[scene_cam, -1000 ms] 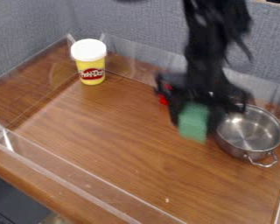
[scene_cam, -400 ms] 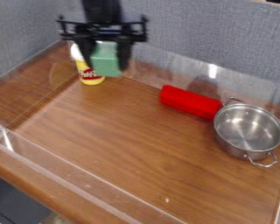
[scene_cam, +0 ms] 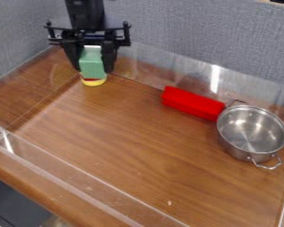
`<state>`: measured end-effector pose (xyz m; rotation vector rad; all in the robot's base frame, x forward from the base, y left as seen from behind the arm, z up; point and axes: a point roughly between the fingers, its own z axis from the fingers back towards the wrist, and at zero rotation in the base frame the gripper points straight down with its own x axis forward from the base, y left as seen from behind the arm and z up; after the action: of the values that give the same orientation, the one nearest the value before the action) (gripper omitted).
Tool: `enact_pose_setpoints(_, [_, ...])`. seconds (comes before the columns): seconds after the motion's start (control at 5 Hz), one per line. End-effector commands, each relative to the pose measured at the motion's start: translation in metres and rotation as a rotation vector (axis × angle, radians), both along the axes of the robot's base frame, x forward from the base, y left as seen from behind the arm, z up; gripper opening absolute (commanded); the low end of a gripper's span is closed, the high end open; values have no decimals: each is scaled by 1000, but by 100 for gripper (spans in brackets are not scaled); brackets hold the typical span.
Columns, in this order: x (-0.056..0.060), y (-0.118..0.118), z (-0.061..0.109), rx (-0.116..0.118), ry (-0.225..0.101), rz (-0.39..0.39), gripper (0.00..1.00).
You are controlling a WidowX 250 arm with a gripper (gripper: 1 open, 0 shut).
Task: Put green object to the left side of the table
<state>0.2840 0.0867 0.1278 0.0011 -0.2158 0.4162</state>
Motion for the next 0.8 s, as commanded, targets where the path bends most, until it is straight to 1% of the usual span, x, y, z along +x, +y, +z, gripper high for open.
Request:
enact_pose_setpoints(0.0, [21,23,1,47,-47,25,0])
enact_pose_setpoints(0.2, [32,42,-16,70,-28,43,0])
enact_pose_setpoints(0.4, [44,54,-33,85,-12,53,0])
enact_pose_setpoints(0.6, [52,57,-47,92,-1,46,0])
